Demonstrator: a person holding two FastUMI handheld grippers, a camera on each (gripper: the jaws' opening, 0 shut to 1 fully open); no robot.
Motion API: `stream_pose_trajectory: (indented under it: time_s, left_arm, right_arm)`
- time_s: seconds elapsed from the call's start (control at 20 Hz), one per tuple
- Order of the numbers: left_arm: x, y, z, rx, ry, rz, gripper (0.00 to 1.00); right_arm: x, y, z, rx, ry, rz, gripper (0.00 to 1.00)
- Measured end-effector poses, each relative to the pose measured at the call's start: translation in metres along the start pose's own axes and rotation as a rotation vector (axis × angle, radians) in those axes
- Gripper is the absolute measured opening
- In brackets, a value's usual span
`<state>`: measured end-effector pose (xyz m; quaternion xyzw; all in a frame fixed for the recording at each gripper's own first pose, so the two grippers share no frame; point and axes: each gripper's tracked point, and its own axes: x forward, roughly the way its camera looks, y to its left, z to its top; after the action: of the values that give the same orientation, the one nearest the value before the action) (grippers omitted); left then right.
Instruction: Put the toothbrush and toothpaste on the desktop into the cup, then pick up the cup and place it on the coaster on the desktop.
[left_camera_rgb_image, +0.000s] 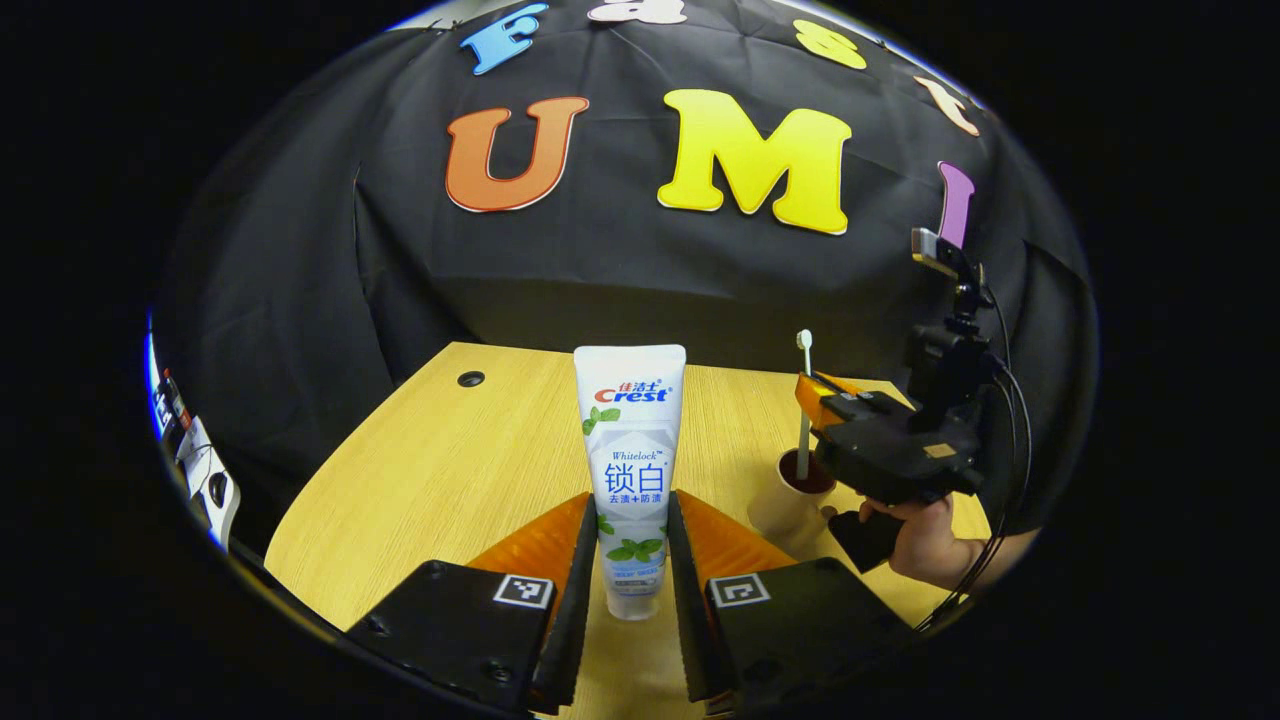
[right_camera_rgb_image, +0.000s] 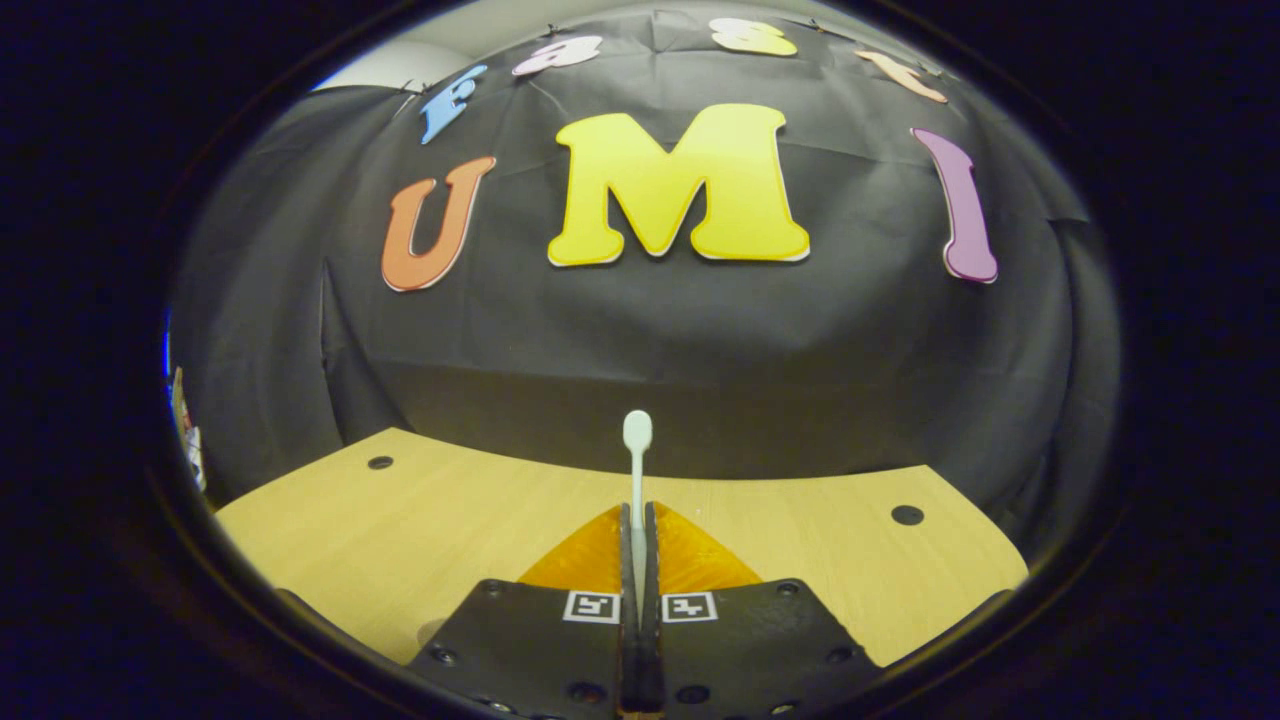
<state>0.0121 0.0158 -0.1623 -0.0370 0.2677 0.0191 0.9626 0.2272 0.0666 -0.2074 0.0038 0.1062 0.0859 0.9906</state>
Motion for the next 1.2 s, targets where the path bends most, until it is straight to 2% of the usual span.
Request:
stream_pose_trajectory:
  time_s: [0.1,0.35,0.7,0.8,0.85,0.95,1.1,1.2]
  left_arm:
    - [0.0,0.0,-0.001,-0.012,0.002,0.005,0.42]
    - [-0.004,-0.002,0.003,-0.02,-0.005,0.012,0.42]
    - [-0.007,-0.007,0.002,-0.038,-0.007,0.012,0.43]
    - [-0.007,-0.01,0.006,-0.035,-0.018,0.006,0.43]
    - [-0.008,-0.013,0.008,-0.035,-0.025,0.0,0.42]
    - [-0.007,-0.021,0.016,-0.031,-0.043,-0.015,0.42]
    - [-0.007,-0.033,0.032,-0.023,-0.085,-0.04,0.42]
    - [-0.006,-0.041,0.044,-0.018,-0.116,-0.057,0.43]
  right_arm:
    - [0.002,0.0,0.004,0.003,-0.012,-0.007,0.01]
    - [-0.007,0.005,-0.006,0.025,0.041,0.003,0.01]
    - [-0.017,0.001,-0.012,0.043,0.08,-0.003,0.11]
    - [-0.026,-0.001,-0.007,0.03,0.078,0.002,0.33]
    - [-0.03,-0.002,-0.003,0.023,0.073,0.005,0.48]
    - [-0.04,-0.007,0.005,0.021,0.068,0.003,0.67]
    - [-0.056,-0.014,0.021,0.032,0.062,0.0,0.7]
    - [-0.069,-0.017,0.033,0.034,0.052,0.007,0.77]
